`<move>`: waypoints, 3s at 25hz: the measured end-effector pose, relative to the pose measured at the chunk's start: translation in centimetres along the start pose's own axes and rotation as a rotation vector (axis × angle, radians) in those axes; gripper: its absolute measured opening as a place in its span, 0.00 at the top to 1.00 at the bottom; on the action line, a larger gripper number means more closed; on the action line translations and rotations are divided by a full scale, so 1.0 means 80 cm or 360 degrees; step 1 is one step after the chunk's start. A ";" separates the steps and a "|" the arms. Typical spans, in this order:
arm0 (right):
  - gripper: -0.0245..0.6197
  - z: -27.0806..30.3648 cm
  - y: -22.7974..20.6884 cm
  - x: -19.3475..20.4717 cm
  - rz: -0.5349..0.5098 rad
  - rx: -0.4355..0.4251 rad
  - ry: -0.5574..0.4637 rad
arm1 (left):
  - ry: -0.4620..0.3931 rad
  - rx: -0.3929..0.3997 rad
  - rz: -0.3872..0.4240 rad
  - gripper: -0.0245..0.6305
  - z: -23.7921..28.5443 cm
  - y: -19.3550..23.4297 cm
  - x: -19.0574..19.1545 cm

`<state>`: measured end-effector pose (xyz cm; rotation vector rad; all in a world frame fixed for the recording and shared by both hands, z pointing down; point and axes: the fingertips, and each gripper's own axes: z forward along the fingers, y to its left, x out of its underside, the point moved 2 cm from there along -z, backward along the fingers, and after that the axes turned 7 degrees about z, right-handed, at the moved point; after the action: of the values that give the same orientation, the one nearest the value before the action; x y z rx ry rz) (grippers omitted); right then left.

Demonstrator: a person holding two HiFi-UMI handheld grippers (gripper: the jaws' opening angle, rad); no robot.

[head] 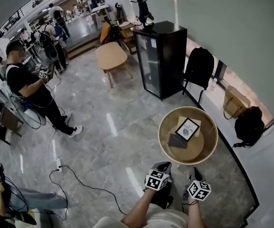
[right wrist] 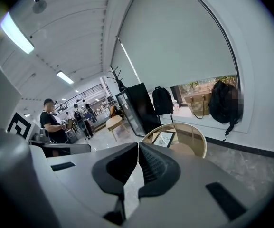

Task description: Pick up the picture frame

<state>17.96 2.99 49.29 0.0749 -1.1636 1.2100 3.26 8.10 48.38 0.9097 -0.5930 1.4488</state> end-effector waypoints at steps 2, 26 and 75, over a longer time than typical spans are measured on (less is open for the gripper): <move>0.91 0.013 -0.005 -0.018 -0.0006 0.0010 -0.0018 | -0.0016 0.0012 -0.0016 0.93 0.019 0.008 -0.015; 0.91 0.159 -0.075 -0.136 -0.0251 0.0263 0.0102 | 0.0043 0.0152 -0.0230 0.93 0.228 0.100 -0.102; 0.91 0.553 -0.310 0.014 0.0208 -0.0137 0.0401 | 0.0442 0.0268 -0.0107 0.93 0.584 0.175 0.088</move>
<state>7.62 -33.17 83.31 -0.2159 -1.0092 1.2426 -1.60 -27.26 82.34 0.8308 -0.2351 1.5477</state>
